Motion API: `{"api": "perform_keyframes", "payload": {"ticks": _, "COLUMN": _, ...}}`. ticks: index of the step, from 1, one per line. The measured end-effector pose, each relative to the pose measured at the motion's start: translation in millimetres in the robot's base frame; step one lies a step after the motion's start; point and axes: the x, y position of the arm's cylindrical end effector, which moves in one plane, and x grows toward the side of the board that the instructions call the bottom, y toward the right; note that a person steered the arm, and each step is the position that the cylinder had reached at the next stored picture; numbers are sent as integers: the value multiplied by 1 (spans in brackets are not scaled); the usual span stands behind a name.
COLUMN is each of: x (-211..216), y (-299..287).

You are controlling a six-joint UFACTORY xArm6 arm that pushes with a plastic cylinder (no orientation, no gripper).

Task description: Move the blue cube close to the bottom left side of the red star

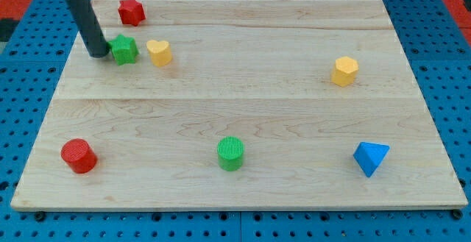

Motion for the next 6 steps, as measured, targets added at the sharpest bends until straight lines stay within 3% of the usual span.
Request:
{"api": "perform_keyframes", "payload": {"ticks": 1, "x": 13, "y": 52}}
{"api": "perform_keyframes", "payload": {"ticks": 2, "x": 39, "y": 19}}
{"api": "perform_keyframes", "payload": {"ticks": 3, "x": 36, "y": -62}}
{"api": "perform_keyframes", "payload": {"ticks": 4, "x": 14, "y": -78}}
{"api": "perform_keyframes", "payload": {"ticks": 5, "x": 3, "y": -39}}
{"api": "perform_keyframes", "payload": {"ticks": 6, "x": -21, "y": -34}}
